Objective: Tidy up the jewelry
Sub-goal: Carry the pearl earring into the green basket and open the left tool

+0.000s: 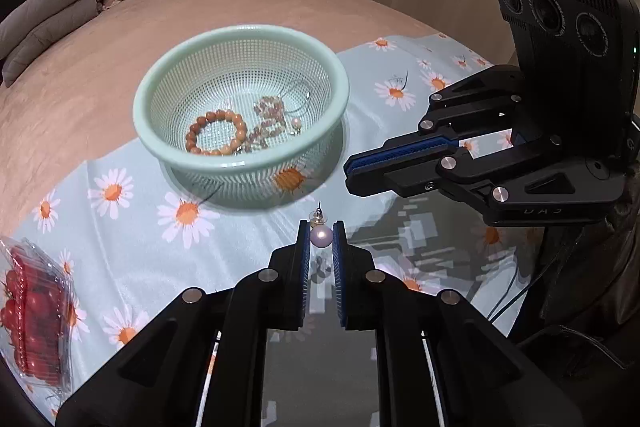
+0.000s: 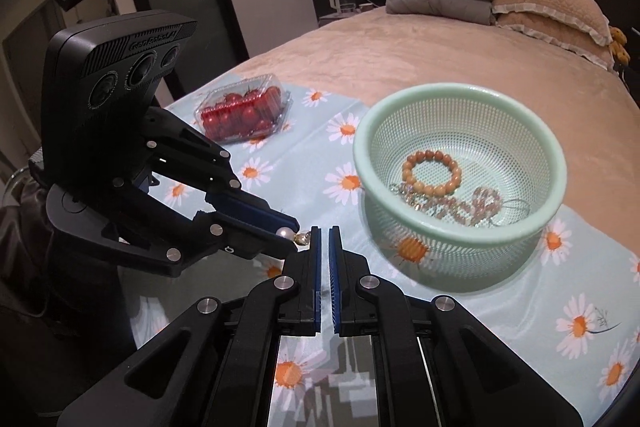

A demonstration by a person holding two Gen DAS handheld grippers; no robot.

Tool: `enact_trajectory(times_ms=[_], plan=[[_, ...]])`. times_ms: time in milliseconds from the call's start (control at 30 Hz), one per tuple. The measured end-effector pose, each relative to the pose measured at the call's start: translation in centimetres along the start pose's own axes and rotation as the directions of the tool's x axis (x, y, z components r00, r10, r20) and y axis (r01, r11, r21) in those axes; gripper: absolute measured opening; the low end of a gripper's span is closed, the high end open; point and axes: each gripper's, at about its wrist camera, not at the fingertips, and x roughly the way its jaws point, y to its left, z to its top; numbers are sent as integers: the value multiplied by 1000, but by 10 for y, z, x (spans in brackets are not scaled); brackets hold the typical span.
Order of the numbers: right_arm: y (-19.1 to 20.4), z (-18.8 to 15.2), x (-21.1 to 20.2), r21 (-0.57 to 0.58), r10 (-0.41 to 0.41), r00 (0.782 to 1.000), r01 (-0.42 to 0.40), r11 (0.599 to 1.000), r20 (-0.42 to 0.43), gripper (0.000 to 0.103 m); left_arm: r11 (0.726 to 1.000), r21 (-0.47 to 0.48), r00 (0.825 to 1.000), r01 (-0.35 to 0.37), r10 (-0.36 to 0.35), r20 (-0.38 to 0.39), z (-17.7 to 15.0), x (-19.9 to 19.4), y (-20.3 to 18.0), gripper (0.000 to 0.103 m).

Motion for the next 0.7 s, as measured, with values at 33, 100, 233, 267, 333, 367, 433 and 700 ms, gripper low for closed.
enact_trajectory(times_ms=[33, 100, 233, 267, 333, 367, 433, 700], plan=[[-2, 4, -3, -1, -2, 1000, 2, 1000, 8, 4, 1000, 3, 1000, 2, -2, 7, 7, -1, 1, 12], [-6, 12, -6, -6, -10, 1000, 10, 1000, 22, 4, 1000, 16, 1000, -1, 1, 17, 17, -6, 1, 12], [-21, 26, -11, 1, -23, 998, 23, 1000, 53, 4, 1000, 15, 1000, 0, 0, 31, 42, 0, 10, 12], [-25, 28, -11, 6, -26, 998, 26, 1000, 59, 4, 1000, 13, 999, 1, -1, 32, 48, 1, 13, 12], [-33, 34, -9, 10, -34, 998, 33, 999, 61, 4, 1000, 8, 999, 4, -4, 34, 57, 6, 20, 12], [-38, 36, -7, 13, -41, 997, 40, 999, 60, 4, 1000, 3, 999, 5, -6, 32, 62, 10, 23, 12], [-47, 38, -1, 26, -47, 997, 45, 999, 58, 4, 1000, -7, 1000, 3, -3, 29, 68, 16, 29, 12], [-88, 27, 23, 191, -339, 940, 324, 927, 49, 80, 982, -87, 986, -167, 163, -43, 74, 44, 47, 76]])
